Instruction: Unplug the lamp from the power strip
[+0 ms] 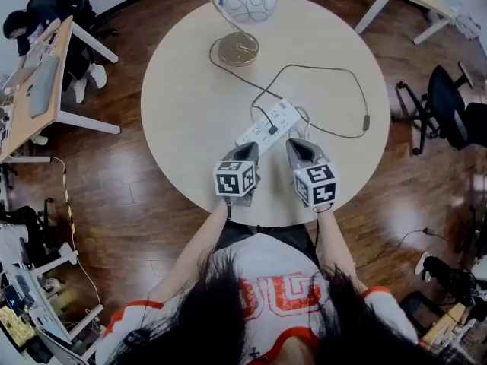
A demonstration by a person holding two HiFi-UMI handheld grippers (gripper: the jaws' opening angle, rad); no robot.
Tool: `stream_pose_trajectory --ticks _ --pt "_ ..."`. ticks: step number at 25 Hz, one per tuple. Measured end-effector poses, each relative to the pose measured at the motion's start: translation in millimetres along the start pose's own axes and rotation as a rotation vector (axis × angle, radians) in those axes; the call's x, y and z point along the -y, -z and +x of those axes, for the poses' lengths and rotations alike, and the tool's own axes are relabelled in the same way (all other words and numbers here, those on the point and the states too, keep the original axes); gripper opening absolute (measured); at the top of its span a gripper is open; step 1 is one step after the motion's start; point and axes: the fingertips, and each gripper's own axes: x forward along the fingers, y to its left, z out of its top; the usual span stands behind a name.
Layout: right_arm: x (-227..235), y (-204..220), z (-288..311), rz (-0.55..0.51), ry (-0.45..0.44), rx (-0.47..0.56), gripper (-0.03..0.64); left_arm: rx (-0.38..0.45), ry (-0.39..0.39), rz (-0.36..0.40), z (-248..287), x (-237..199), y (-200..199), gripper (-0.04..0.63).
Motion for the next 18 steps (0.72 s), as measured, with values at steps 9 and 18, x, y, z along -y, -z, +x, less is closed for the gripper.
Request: stream_pose_trajectory --ticks 9,18 --pt "-5 18 69 -0.289 -0.03 -0.149 0.108 -0.104 -0.084 -0.024 7 -18 19 0.0" --pt "-6 37 91 -0.425 0.007 -0.229 0.103 -0.114 -0.08 -0.06 7 -17 22 0.0"
